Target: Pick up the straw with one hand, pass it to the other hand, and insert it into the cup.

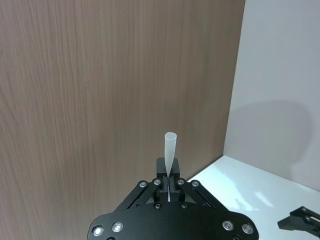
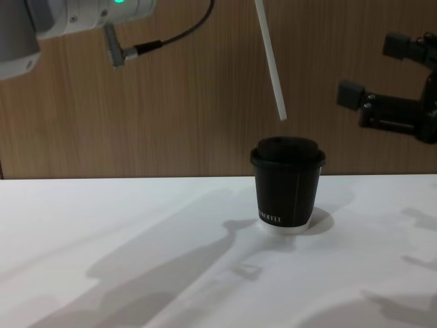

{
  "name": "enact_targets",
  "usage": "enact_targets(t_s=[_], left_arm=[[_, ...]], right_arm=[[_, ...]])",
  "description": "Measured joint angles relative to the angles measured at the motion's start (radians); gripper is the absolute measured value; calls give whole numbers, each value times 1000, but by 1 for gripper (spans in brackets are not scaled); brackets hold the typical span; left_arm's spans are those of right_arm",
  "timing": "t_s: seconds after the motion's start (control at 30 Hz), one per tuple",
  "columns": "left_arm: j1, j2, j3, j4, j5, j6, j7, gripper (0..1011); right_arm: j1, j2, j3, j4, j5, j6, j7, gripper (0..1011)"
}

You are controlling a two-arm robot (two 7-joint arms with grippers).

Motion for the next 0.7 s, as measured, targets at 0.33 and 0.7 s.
enact_targets(t_s=[0.33,0.7], left_arm=[[-14,-13,18,28,47,-7,4,18],[-28,-29,33,64,88,-12,5,18]], right_arm=[[0,0,0,0,0,0,0,1001],[0,0,0,0,0,0,0,1001]])
